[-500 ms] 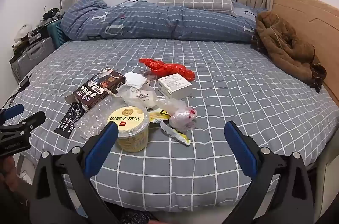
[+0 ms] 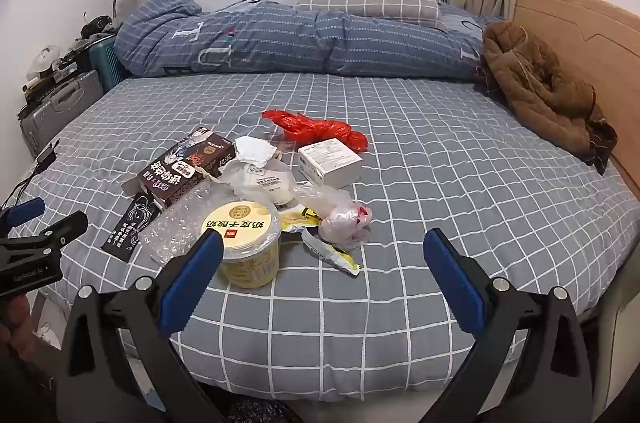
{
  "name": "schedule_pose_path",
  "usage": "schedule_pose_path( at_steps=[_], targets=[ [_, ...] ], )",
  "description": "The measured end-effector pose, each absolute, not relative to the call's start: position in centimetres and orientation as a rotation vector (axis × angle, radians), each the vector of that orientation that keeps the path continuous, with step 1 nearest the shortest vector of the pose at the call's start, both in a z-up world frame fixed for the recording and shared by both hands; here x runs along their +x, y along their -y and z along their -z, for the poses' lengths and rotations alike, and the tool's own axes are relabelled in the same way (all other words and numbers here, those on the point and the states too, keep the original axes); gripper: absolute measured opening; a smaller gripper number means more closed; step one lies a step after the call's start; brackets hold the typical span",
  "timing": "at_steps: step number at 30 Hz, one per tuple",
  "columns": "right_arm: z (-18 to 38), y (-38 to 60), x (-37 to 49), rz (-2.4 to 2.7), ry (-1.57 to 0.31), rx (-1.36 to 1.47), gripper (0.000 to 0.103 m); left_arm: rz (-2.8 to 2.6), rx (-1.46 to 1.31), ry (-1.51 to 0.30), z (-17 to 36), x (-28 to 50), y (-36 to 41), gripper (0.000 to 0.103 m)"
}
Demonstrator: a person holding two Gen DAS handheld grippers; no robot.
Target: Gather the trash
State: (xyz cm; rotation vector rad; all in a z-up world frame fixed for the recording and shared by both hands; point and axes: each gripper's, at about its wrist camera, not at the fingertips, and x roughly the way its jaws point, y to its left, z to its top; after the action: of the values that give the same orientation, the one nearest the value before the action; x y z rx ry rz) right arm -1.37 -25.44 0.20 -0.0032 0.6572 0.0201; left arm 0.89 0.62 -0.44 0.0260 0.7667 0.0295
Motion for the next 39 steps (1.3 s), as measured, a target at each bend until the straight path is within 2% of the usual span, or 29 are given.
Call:
schedule_pose_path(
  at_steps=[39],
  targets=[
    [0.7, 25.7, -0.6, -0.014, -0.652, -0.008, 0.096, -0.042, 0.02, -0.793, 1.8, 1.9, -0.3, 0.097]
  ],
)
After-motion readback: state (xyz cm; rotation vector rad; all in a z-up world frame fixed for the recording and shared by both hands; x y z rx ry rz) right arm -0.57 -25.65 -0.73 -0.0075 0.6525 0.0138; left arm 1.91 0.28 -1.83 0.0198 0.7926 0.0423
